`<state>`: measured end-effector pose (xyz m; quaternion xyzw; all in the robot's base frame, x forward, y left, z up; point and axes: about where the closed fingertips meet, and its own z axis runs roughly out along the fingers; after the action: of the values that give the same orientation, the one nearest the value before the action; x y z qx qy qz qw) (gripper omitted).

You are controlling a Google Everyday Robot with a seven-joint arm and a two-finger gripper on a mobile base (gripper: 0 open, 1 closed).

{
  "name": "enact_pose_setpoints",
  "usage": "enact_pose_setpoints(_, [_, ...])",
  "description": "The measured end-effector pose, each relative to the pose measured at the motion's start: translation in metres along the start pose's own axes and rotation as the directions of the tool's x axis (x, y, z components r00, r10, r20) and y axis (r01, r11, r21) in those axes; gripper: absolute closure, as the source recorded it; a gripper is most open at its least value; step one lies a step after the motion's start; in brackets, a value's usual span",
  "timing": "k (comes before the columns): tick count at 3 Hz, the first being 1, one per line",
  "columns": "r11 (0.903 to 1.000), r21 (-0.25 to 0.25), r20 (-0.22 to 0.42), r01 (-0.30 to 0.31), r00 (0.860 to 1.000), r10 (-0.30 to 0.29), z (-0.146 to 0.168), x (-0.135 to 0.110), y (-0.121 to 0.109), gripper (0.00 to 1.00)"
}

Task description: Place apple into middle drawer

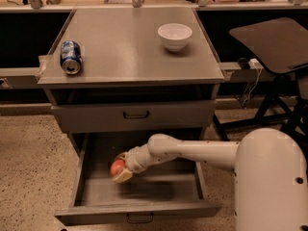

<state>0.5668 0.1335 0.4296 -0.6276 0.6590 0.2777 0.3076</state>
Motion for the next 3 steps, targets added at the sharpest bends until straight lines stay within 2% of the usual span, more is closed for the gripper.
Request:
enact_pose_setpoints(2, [0.9998, -0.02, 0.047, -0.003, 0.999, 0.004, 0.046, 0.036, -0.008, 1.0])
enact_pose_setpoints(3, [0.9997, 0.003, 0.056, -0.026, 0.998, 0.026, 0.052, 0.041, -0.012, 0.81])
